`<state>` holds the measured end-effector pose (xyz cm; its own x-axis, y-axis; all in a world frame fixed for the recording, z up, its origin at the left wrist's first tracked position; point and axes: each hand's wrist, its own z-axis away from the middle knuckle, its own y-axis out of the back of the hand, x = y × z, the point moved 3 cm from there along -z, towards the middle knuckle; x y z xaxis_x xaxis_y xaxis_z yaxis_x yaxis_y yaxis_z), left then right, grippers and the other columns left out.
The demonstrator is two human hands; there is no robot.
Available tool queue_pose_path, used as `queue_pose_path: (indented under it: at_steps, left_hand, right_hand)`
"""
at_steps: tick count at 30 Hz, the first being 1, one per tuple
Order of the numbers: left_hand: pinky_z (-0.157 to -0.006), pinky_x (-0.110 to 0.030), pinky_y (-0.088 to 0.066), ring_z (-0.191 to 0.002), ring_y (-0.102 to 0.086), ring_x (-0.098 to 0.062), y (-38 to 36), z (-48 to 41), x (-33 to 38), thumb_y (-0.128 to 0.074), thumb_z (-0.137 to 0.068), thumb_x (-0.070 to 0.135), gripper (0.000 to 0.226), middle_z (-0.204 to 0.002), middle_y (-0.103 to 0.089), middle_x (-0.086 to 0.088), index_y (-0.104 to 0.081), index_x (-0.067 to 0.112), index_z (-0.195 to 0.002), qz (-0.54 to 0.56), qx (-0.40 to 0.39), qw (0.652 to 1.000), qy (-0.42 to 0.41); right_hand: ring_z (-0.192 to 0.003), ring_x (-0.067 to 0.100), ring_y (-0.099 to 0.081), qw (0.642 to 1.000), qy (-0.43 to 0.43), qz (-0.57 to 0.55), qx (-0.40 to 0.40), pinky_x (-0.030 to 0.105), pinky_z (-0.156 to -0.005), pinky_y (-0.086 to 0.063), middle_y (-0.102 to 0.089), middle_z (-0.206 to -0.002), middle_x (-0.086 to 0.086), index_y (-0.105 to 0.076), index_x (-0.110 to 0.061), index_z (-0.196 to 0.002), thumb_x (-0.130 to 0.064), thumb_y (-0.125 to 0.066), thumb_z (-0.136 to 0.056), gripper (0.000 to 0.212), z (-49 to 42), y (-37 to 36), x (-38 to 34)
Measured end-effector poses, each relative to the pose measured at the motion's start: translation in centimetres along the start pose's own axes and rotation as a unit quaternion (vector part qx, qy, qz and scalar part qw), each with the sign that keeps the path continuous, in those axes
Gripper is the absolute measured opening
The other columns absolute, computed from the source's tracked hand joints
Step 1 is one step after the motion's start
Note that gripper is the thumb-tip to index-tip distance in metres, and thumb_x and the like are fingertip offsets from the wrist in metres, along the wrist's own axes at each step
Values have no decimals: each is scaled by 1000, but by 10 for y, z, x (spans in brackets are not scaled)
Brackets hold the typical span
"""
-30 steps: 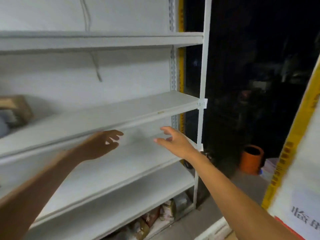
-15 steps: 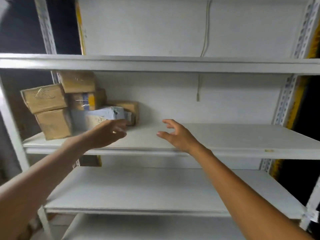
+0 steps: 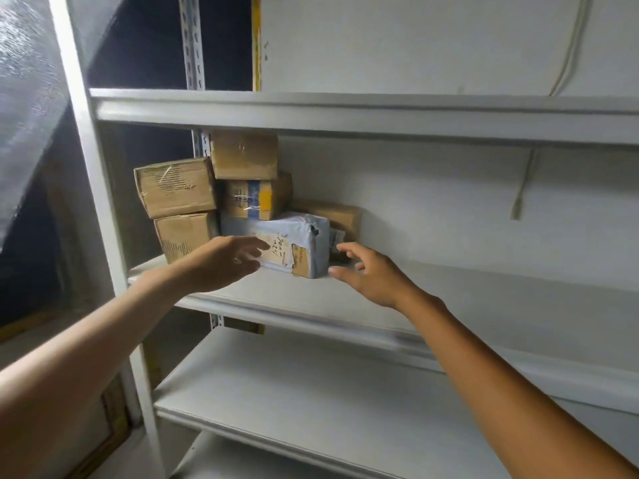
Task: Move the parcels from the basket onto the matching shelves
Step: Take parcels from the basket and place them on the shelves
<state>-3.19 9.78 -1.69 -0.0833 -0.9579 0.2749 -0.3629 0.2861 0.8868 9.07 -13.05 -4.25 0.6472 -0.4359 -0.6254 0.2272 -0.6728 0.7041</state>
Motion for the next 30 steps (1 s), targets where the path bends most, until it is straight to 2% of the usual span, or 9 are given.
queue_pose_path:
  at_steps: [4,8,10,13,15,17,21,25,30]
  left_hand:
    - [-84,-26,-54,-103,-65,-18,-8,-20,-27,-59,-91,10,38,-129,-59,-4,-56,19,-128,-11,-7,999,37]
    - [-83,-26,-54,-103,-64,-15,4,-45,-40,-59,-91,11,39,-129,-60,-1,-55,23,-129,-21,12,998,56]
    - [-86,-24,-50,-103,-63,-12,18,-58,-48,-58,-92,11,41,-127,-61,-1,-53,23,-131,-32,47,996,72]
    - [-91,-32,-50,-107,-61,-18,38,-69,-59,-57,-92,10,50,-125,-62,-9,-44,21,-138,-47,117,988,91]
    - [-94,-37,-48,-116,-56,-22,46,-73,-69,-57,-91,13,55,-133,-56,-9,-39,21,-142,-83,147,980,107]
    - [-101,-43,-44,-127,-47,-24,53,-77,-81,-58,-90,15,59,-143,-46,-7,-35,22,-145,-125,168,971,116]
    - [-108,-46,-31,-139,-29,-26,63,-89,-106,-59,-90,20,64,-151,-34,-5,-29,23,-146,-173,224,952,114]
    - [-113,-46,-22,-140,-24,-27,65,-109,-124,-58,-89,27,67,-152,-33,-5,-25,22,-148,-248,247,932,94]
    - [-120,-40,-1,-144,-18,-23,56,-130,-137,-53,-90,27,73,-154,-30,-7,-14,17,-151,-235,266,932,69]
  right_hand:
    - [-127,22,-46,1000,23,-13,-10,29,-89,-39,-44,-147,3,-43,-28,-142,-44,-62,-89,58,-46,-23,10]
    - [-128,24,-45,998,58,-4,-5,33,-94,-41,-42,-145,5,-44,-27,-140,-40,-63,-90,55,-95,-25,6]
    - [-125,23,-47,997,77,-17,4,32,-93,-42,-45,-143,5,-46,-27,-139,-39,-63,-90,53,-122,-20,-1]
    - [-128,22,-46,993,111,-44,11,31,-90,-39,-45,-145,3,-45,-29,-139,-41,-62,-90,53,-158,-19,-10]
    - [-130,22,-44,990,117,-76,20,30,-89,-37,-43,-146,2,-44,-30,-139,-40,-61,-91,52,-175,-25,-13]
    - [-130,22,-44,988,121,-90,26,31,-89,-37,-41,-148,2,-41,-30,-140,-39,-60,-91,53,-190,-33,-17]
    - [-124,24,-49,984,133,-112,45,31,-88,-40,-43,-146,6,-42,-27,-141,-36,-62,-91,55,-220,-43,-28]
    - [-123,26,-51,978,143,-131,81,36,-95,-44,-45,-144,9,-41,-21,-142,-32,-63,-91,57,-244,-50,-46]
    - [-129,24,-46,971,137,-137,138,31,-99,-38,-49,-142,5,-39,-15,-143,-35,-61,-92,59,-268,-60,-62]
